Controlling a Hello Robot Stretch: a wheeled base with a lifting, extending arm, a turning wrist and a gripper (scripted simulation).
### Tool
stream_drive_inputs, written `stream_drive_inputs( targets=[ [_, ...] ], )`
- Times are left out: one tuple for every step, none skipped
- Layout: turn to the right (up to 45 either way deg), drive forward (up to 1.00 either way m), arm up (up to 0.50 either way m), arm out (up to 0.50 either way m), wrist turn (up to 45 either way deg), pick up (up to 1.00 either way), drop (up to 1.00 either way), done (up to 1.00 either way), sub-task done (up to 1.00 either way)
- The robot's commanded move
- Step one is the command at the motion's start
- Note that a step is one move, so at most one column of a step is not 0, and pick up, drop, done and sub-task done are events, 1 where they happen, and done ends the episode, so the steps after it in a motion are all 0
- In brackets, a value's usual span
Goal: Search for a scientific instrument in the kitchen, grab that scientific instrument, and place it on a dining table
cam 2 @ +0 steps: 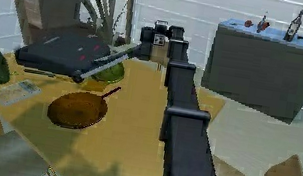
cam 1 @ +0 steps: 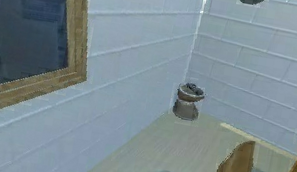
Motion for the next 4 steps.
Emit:
stream_drive_inputs(
  targets=[
    [0.0, 0.00, -0.32, 0.00, 0.0, 0.00, 0.00, 0.00, 0.00],
    [0.0, 0.00, 0.00, 0.00, 0.0, 0.00, 1.00, 0.00, 0.00],
    [0.0, 0.00, 0.10, 0.00, 0.0, 0.00, 0.00, 0.00, 0.00],
    [0.0, 0.00, 0.00, -0.08, 0.0, 0.00, 0.00, 0.00, 0.00]
  ],
)
